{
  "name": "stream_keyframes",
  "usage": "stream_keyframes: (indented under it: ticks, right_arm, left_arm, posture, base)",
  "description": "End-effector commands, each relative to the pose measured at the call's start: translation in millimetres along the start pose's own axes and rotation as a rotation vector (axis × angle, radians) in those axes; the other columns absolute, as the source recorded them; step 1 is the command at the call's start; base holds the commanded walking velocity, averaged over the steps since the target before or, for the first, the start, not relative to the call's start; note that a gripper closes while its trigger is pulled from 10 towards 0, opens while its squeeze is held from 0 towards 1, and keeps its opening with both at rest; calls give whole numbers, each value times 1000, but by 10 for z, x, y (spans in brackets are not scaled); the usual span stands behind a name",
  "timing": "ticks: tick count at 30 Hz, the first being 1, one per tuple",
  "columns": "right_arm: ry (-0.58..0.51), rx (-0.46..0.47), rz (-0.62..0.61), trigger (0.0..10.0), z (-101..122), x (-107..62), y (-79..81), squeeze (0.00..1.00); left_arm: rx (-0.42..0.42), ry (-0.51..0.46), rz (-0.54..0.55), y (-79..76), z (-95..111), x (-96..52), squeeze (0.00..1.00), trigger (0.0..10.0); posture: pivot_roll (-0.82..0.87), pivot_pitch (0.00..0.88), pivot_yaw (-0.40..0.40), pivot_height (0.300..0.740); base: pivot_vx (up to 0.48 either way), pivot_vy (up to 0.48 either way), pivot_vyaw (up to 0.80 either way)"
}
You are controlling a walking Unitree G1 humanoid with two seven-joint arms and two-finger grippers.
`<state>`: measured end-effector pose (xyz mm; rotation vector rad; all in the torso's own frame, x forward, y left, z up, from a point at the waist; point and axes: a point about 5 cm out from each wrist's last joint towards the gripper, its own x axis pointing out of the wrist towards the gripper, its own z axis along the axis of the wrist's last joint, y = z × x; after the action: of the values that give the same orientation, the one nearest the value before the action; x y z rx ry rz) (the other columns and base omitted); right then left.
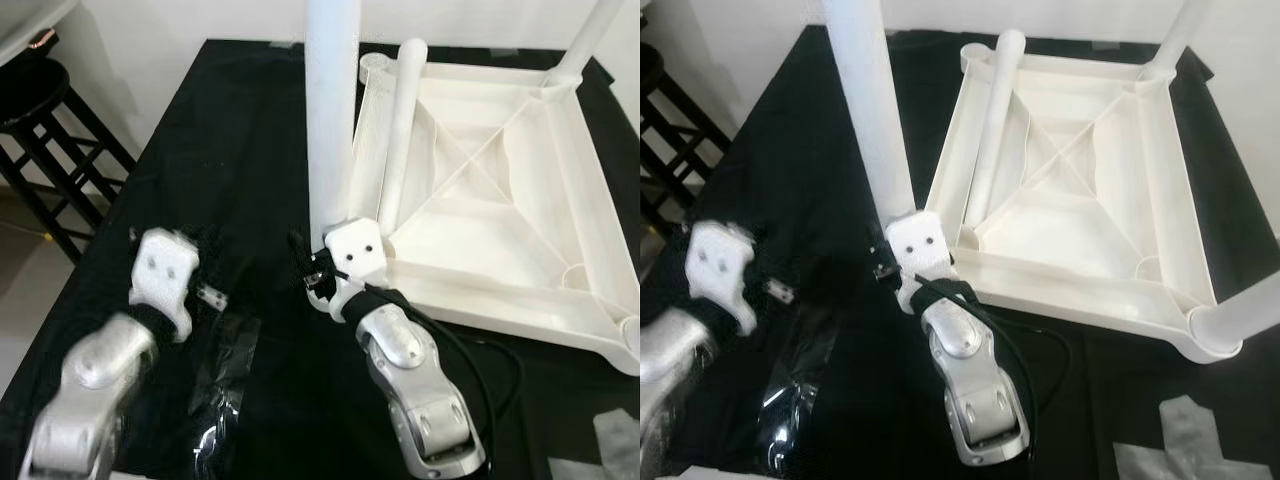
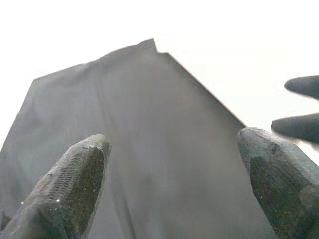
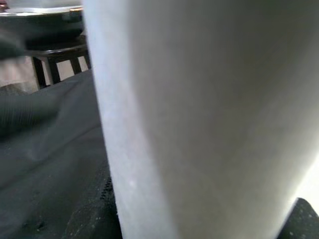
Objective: Building children table
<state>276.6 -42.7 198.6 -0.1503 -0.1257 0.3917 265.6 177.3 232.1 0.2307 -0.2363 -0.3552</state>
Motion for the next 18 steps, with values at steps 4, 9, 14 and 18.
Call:
stream_keyframes:
  ticks: [4,9,14,18]
  right_arm:
    - [281,109,-79,10000,-496,-76,123,0]
    - [260,104,-108,10000,-449,-59,2,0]
    - [262,86,-130,10000,-445,-67,-100,0]
    - [263,84,-134,10000,-457,-47,-95,0]
  left_arm:
    - [-38,5,-53,19,-9,39,0,10000]
    - [-84,-2,-99,-59,-29,40,0,10000]
    - [-215,-69,-249,-94,156,127,0,10000]
    - [-274,-135,-467,-132,399,234,1000,10000]
  posture:
    - [102,225,32,740]
    - [87,224,37,740]
    - [91,216,29,740]
    - [93,210,26,740]
  base:
    - [0,0,0]
    - [0,0,0]
    - [0,0,0]
    - [0,0,0]
